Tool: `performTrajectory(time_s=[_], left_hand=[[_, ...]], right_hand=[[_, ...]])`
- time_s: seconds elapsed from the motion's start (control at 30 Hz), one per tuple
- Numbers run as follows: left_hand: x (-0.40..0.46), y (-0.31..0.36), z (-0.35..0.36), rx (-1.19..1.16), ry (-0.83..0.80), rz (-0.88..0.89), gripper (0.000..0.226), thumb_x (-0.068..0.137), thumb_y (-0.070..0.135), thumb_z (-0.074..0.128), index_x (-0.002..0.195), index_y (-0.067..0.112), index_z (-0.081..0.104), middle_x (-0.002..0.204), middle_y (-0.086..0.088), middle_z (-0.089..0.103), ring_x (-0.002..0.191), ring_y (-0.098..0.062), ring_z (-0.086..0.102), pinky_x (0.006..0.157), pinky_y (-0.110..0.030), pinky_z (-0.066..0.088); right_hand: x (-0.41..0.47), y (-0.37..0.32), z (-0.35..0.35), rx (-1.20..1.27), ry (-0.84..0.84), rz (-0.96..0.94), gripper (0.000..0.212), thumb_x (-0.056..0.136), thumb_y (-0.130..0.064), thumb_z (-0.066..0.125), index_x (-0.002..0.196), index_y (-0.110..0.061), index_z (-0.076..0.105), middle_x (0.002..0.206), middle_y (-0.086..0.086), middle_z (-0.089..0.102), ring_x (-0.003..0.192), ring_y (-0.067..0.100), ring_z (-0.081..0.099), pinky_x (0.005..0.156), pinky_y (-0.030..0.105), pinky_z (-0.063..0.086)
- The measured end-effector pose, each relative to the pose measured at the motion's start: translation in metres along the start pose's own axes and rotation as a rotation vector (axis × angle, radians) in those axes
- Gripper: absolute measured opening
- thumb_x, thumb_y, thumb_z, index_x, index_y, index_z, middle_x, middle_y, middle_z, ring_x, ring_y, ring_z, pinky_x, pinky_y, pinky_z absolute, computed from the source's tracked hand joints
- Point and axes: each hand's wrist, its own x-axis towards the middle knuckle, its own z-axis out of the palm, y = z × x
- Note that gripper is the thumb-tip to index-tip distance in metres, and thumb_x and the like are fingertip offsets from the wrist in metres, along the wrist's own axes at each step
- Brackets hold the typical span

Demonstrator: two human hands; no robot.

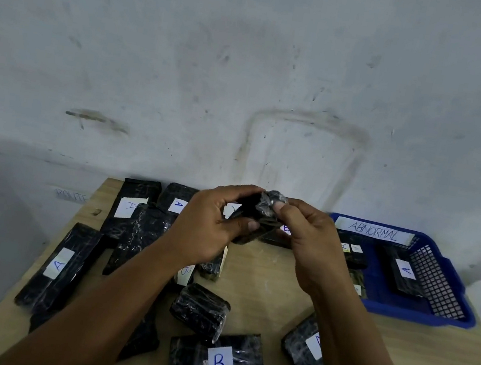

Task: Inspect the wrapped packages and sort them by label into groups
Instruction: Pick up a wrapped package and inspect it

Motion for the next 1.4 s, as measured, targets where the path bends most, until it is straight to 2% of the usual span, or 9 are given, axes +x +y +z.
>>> performTrajectory(time_s=[0.13, 0.23, 0.3, 0.47, 0.67, 0.77, 0.9, 1.17, 1.4], left_hand=[[0.002, 0.0, -0.003, -0.073, 0.002, -0.009, 0.048, 0.089, 0.003, 0.074, 0.132, 0.024, 0.066, 0.123, 0.012, 0.072, 0.12, -0.001, 0.063, 0.101, -0.023, 0.053], [0.006, 0.0, -0.008, -0.275, 0.0, -0.07, 0.048, 0.092, -0.008, 0.064, 0.134, 0.016, 0.061, 0.119, 0.009, 0.075, 0.119, -0.003, 0.066, 0.099, -0.022, 0.053], [0.008, -0.002, -0.008, -0.357, -0.003, -0.083, 0.047, 0.093, -0.014, 0.057, 0.132, 0.011, 0.06, 0.112, 0.008, 0.077, 0.114, -0.006, 0.068, 0.093, -0.019, 0.053], [0.008, -0.008, -0.005, -0.421, 0.011, -0.121, 0.034, 0.098, -0.011, 0.05, 0.123, 0.006, 0.065, 0.109, 0.0, 0.078, 0.111, -0.012, 0.07, 0.092, -0.02, 0.052], [0.013, 0.001, 0.004, -0.512, 0.271, -0.336, 0.02, 0.103, 0.013, 0.054, 0.11, 0.018, 0.073, 0.087, 0.009, 0.079, 0.083, -0.002, 0.075, 0.066, -0.015, 0.055], [0.015, -0.004, 0.009, -0.382, 0.24, -0.375, 0.02, 0.094, 0.036, 0.069, 0.104, 0.02, 0.076, 0.092, 0.009, 0.08, 0.09, -0.003, 0.075, 0.083, -0.026, 0.058], [0.017, -0.018, 0.018, -0.352, 0.252, -0.431, 0.021, 0.091, 0.029, 0.075, 0.107, 0.016, 0.078, 0.099, 0.0, 0.08, 0.098, -0.016, 0.075, 0.1, -0.044, 0.056], [0.024, -0.038, 0.079, -0.368, 0.07, -0.466, 0.035, 0.091, 0.038, 0.07, 0.121, 0.021, 0.071, 0.107, 0.008, 0.077, 0.097, 0.004, 0.071, 0.086, -0.016, 0.054], [0.023, -0.099, 0.163, 0.101, -0.156, -0.521, 0.042, 0.091, 0.034, 0.075, 0.13, 0.02, 0.066, 0.127, 0.002, 0.068, 0.113, -0.012, 0.063, 0.093, -0.023, 0.047]], right_hand=[[-0.002, 0.005, -0.006, 0.036, -0.108, -0.051, 0.043, 0.088, -0.053, 0.065, 0.117, -0.025, 0.079, 0.111, 0.015, 0.077, 0.109, 0.055, 0.062, 0.098, 0.072, 0.049], [-0.001, 0.009, -0.014, 0.02, -0.274, -0.038, 0.051, 0.092, -0.044, 0.062, 0.139, -0.023, 0.065, 0.133, 0.0, 0.072, 0.127, 0.025, 0.064, 0.104, 0.046, 0.052], [0.0, 0.009, -0.017, 0.006, -0.327, -0.025, 0.049, 0.09, -0.026, 0.061, 0.139, -0.022, 0.063, 0.131, -0.003, 0.073, 0.124, 0.014, 0.066, 0.097, 0.03, 0.054], [-0.005, 0.012, -0.014, -0.024, -0.337, -0.008, 0.033, 0.096, -0.018, 0.07, 0.129, -0.017, 0.07, 0.116, 0.0, 0.078, 0.109, 0.014, 0.074, 0.086, 0.023, 0.057], [-0.003, 0.022, -0.009, -0.305, -0.055, -0.063, 0.026, 0.083, -0.035, 0.087, 0.102, -0.03, 0.069, 0.09, 0.0, 0.074, 0.079, 0.025, 0.072, 0.065, 0.047, 0.062], [-0.003, 0.03, -0.008, -0.495, -0.01, -0.129, 0.034, 0.076, -0.042, 0.089, 0.1, -0.035, 0.065, 0.091, -0.011, 0.068, 0.082, 0.015, 0.067, 0.07, 0.039, 0.059], [-0.009, 0.041, -0.016, -0.542, -0.033, -0.11, 0.041, 0.082, -0.038, 0.086, 0.116, -0.029, 0.065, 0.102, -0.015, 0.064, 0.086, 0.009, 0.065, 0.072, 0.03, 0.054], [-0.019, 0.079, -0.062, -0.625, 0.07, -0.088, 0.046, 0.088, -0.037, 0.08, 0.131, -0.028, 0.065, 0.107, -0.013, 0.07, 0.092, 0.007, 0.066, 0.079, 0.038, 0.058], [-0.008, 0.119, -0.142, -0.68, 0.368, 0.097, 0.058, 0.095, -0.046, 0.071, 0.145, -0.024, 0.05, 0.126, 0.004, 0.07, 0.112, 0.028, 0.066, 0.091, 0.042, 0.054]])
